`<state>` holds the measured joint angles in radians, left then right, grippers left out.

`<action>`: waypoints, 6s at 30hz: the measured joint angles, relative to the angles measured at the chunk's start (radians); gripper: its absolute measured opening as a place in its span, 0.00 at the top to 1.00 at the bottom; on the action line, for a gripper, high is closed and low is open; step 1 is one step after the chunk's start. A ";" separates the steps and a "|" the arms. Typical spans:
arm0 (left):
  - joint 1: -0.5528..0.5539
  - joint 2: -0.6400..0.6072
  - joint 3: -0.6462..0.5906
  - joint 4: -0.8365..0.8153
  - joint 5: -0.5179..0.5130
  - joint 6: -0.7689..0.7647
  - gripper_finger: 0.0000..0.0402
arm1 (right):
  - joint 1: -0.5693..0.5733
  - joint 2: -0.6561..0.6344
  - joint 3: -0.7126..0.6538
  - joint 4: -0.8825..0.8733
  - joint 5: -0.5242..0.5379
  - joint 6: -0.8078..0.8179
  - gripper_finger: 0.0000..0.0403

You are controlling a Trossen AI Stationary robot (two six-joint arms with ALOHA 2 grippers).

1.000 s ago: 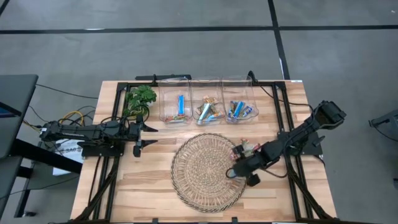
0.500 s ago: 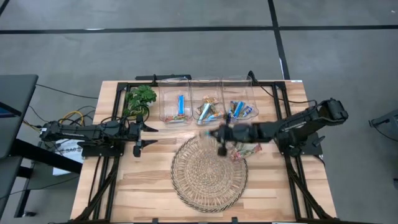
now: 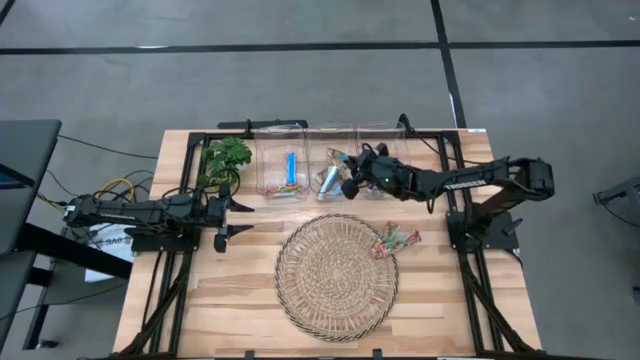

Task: Pick and place Granola Bars by type
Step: Put the yellow granola bar into the middle transparent bin, then put the red granola bar into the left transparent bin

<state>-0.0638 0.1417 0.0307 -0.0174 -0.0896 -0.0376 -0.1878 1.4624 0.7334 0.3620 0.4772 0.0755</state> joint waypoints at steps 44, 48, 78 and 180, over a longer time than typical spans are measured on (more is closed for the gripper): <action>0.000 0.000 0.000 0.000 0.000 0.000 0.45 | -0.020 0.000 0.000 -0.036 -0.132 -0.129 0.34; 0.000 0.000 0.000 0.000 0.000 0.000 0.45 | 0.033 0.000 0.000 -0.096 -0.133 -0.142 0.31; 0.000 0.000 0.000 0.000 0.000 0.000 0.45 | 0.394 -0.098 0.089 -1.298 -0.373 0.085 0.30; 0.000 0.002 0.000 0.000 0.002 0.000 0.45 | -0.014 0.716 1.119 -0.766 -0.286 -0.743 0.87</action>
<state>-0.0636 0.1440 0.0307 -0.0170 -0.0874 -0.0376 -0.2018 2.1785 1.8528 -0.4042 0.1908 -0.6674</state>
